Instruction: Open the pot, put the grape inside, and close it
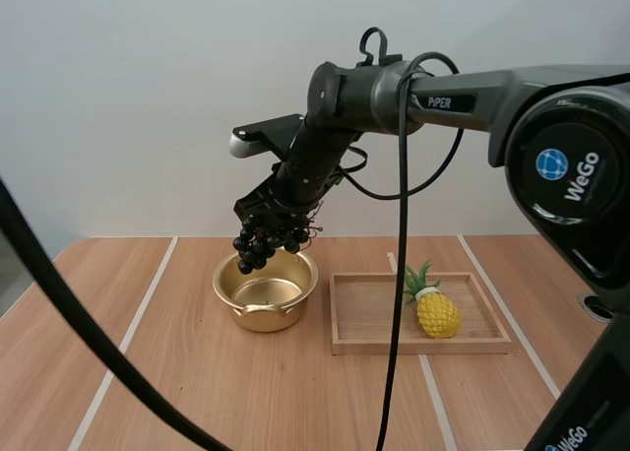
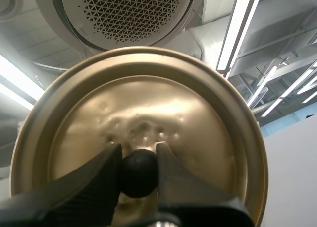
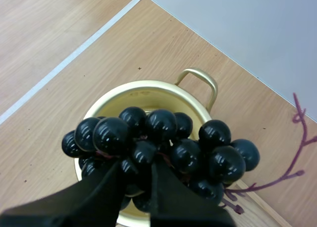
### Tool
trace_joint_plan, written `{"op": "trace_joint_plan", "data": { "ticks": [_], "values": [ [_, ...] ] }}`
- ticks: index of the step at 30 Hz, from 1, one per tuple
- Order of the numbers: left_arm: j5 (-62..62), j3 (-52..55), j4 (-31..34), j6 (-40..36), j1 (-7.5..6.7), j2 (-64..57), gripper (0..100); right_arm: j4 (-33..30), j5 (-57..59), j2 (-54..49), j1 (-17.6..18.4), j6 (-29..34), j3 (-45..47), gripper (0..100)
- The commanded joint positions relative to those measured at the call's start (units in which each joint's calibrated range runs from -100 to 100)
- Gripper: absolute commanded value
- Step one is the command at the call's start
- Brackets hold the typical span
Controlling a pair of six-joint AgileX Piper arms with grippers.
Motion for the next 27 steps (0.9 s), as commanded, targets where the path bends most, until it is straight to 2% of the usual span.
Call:
{"op": "trace_joint_plan", "data": {
  "ticks": [1,27],
  "values": [
    [-0.6,-0.3,0.0,-0.6,0.04,0.2,0,0.1,-2.0,0.9,0.4,-0.5,-0.8,0],
    [-0.6,-0.3,0.0,-0.6,0.04,0.3,0,-0.9,-5.9,13.8,2.9,-0.5,-0.9,0]
  ]
}}
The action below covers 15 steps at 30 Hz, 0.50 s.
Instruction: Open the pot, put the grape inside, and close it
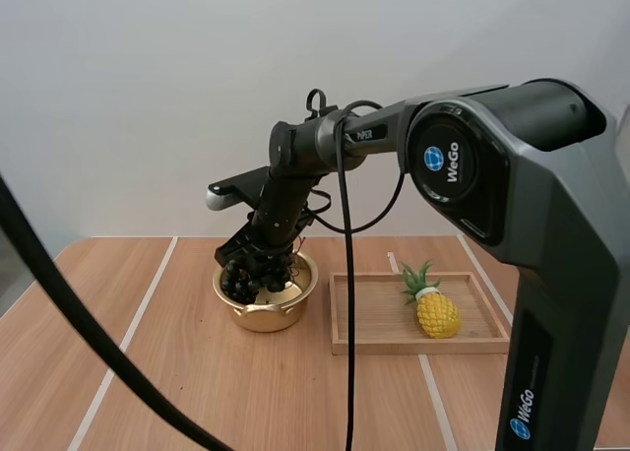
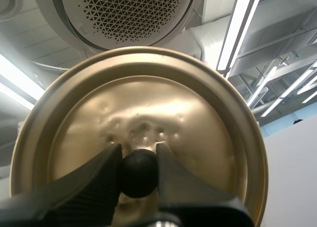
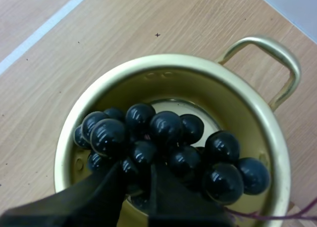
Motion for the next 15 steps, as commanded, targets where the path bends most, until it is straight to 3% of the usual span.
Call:
{"op": "trace_joint_plan", "data": {
  "ticks": [1,15],
  "values": [
    [-0.6,-0.3,0.0,-0.4,0.04,0.3,0,-0.7,-0.2,0.6,0.1,-0.5,-0.4,0],
    [-0.6,-0.3,0.0,0.4,0.04,0.3,0,-1.2,0.2,5.3,0.1,-0.3,-0.3,0]
  ]
}}
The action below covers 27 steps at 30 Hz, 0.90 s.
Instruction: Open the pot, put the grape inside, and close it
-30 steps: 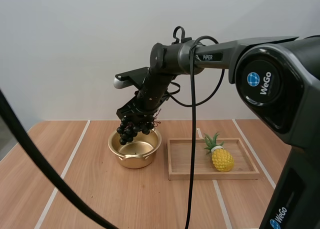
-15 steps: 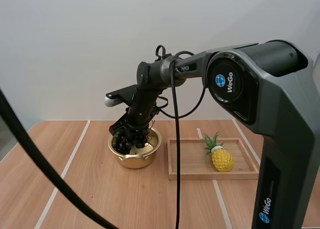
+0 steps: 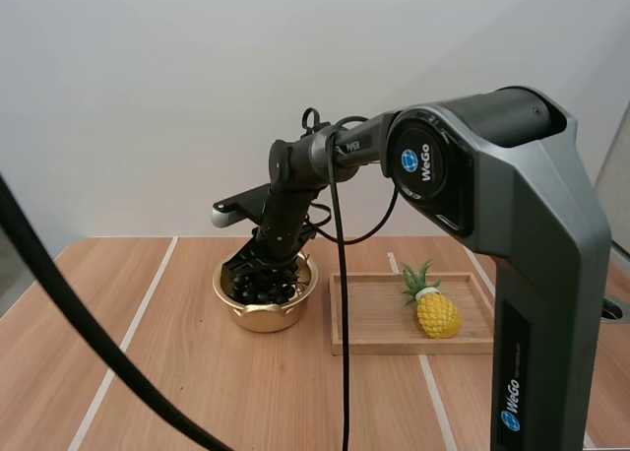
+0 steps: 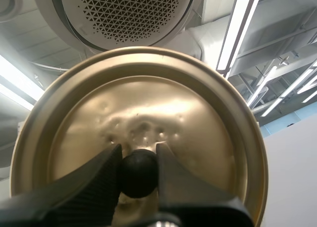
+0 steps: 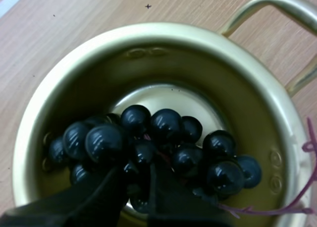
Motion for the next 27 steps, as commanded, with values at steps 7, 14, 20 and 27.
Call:
{"op": "trace_joint_plan", "data": {
  "ticks": [7,14,20,27],
  "values": [
    [-0.6,-0.3,0.0,0.1,0.04,0.4,0,0.4,0.9,0.7,0.1,-0.3,0.1,0],
    [-0.6,-0.3,0.0,0.1,0.04,0.4,0,2.5,0.9,0.6,0.2,-1.0,0.1,100],
    [0.0,-0.3,0.0,0.1,0.04,0.4,0,2.7,0.7,-0.3,0.4,-1.2,0.1,100],
    [0.0,-0.3,0.0,0.1,0.04,0.4,0,2.8,0.7,-3.7,0.4,-1.2,-0.1,100]
  ]
}}
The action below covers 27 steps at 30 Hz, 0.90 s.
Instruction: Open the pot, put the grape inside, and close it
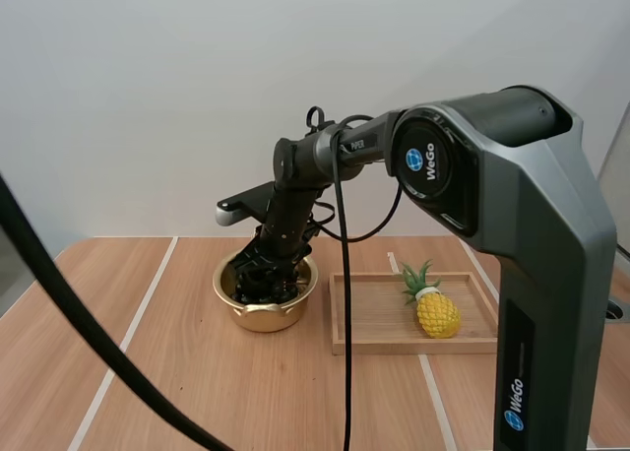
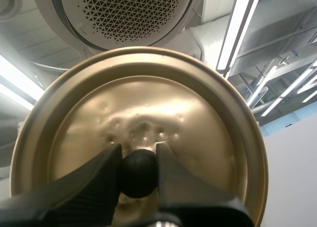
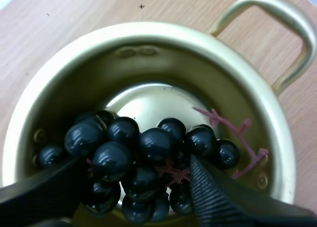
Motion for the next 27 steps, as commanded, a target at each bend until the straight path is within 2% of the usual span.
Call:
{"op": "trace_joint_plan", "data": {
  "ticks": [1,13,21,27],
  "values": [
    [-0.1,-0.3,0.0,0.1,0.04,0.4,0,2.6,0.7,-3.3,0.4,-0.3,-0.1,100],
    [-0.1,-0.3,0.0,0.1,0.04,0.4,0,2.4,-1.2,-18.0,0.4,0.0,-0.1,100],
    [-0.3,-0.3,0.0,0.1,0.04,0.4,0,-0.2,-5.3,-25.5,0.4,1.1,-0.1,100],
    [-0.3,-0.3,0.0,0.1,0.04,0.4,0,-10.3,-9.2,-28.9,0.1,6.9,-0.1,100]
  ]
}}
